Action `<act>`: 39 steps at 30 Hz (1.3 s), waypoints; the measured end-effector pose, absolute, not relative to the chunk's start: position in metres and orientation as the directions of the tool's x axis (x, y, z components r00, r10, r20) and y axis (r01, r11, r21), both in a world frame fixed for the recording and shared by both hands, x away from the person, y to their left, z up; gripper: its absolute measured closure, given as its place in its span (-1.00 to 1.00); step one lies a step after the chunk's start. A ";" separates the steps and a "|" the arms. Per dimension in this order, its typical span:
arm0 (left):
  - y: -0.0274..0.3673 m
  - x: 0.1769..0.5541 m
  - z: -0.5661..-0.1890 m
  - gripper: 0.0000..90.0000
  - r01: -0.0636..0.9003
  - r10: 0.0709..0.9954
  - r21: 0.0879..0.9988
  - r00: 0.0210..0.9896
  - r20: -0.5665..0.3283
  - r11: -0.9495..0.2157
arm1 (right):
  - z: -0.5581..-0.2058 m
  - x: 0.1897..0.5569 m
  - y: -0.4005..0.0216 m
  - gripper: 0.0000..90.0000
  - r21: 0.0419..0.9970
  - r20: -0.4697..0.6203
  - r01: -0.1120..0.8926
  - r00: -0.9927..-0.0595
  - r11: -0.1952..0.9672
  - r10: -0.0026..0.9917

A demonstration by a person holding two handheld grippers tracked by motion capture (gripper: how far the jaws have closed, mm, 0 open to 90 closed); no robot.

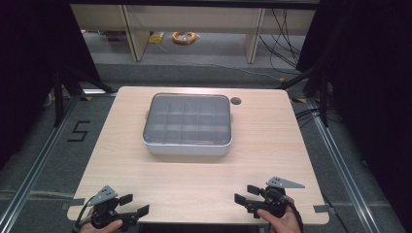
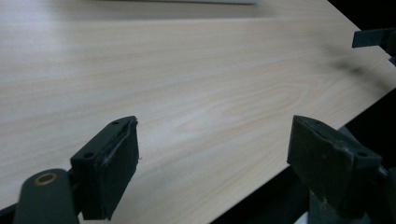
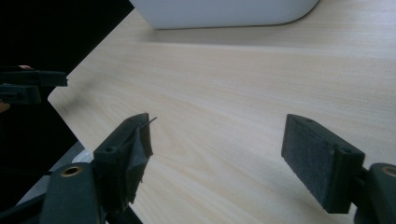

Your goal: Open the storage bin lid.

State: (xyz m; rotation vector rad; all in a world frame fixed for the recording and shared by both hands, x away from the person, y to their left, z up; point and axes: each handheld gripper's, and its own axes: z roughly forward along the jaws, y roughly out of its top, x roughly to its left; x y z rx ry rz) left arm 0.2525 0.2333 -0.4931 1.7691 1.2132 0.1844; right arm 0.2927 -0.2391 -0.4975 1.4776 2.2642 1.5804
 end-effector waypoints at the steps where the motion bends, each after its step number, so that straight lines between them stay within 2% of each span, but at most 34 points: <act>1: 0.233 0.252 -0.493 -0.64 0.646 0.789 0.761 0.497 -0.362 -0.058 | -0.498 0.293 -0.239 -0.42 0.734 0.469 0.677 -0.555 0.045 0.687; 7: 0.240 0.264 -0.488 -0.64 0.633 0.796 0.774 0.468 -0.384 0.001 | -0.496 0.304 -0.246 -0.41 0.720 0.500 0.694 -0.511 -0.007 0.699; 15: 0.240 0.275 -0.487 -0.64 0.647 0.799 0.763 0.462 -0.385 -0.006 | -0.496 0.320 -0.252 -0.39 0.752 0.465 0.659 -0.519 -0.010 0.717; 16: 0.241 0.280 -0.484 -0.64 0.640 0.801 0.768 0.459 -0.383 0.000 | -0.493 0.319 -0.251 -0.38 0.718 0.509 0.695 -0.482 -0.042 0.713; 17: 0.242 0.282 -0.483 -0.64 0.640 0.800 0.769 0.465 -0.380 -0.007 | -0.494 0.324 -0.254 -0.38 0.755 0.465 0.656 -0.519 -0.014 0.717; 24: 0.244 0.297 -0.475 -0.64 0.631 0.799 0.775 0.451 -0.397 0.030 | -0.491 0.334 -0.255 -0.37 0.759 0.464 0.651 -0.519 -0.020 0.718; 27: 0.245 0.308 -0.470 -0.64 0.615 0.810 0.789 0.457 -0.367 0.011 | -0.489 0.343 -0.256 -0.37 0.776 0.439 0.630 -0.522 -0.016 0.731; 39: 0.247 0.335 -0.463 -0.64 0.607 0.823 0.794 0.441 -0.358 0.020 | -0.477 0.371 -0.250 -0.37 0.771 0.446 0.636 -0.502 -0.033 0.741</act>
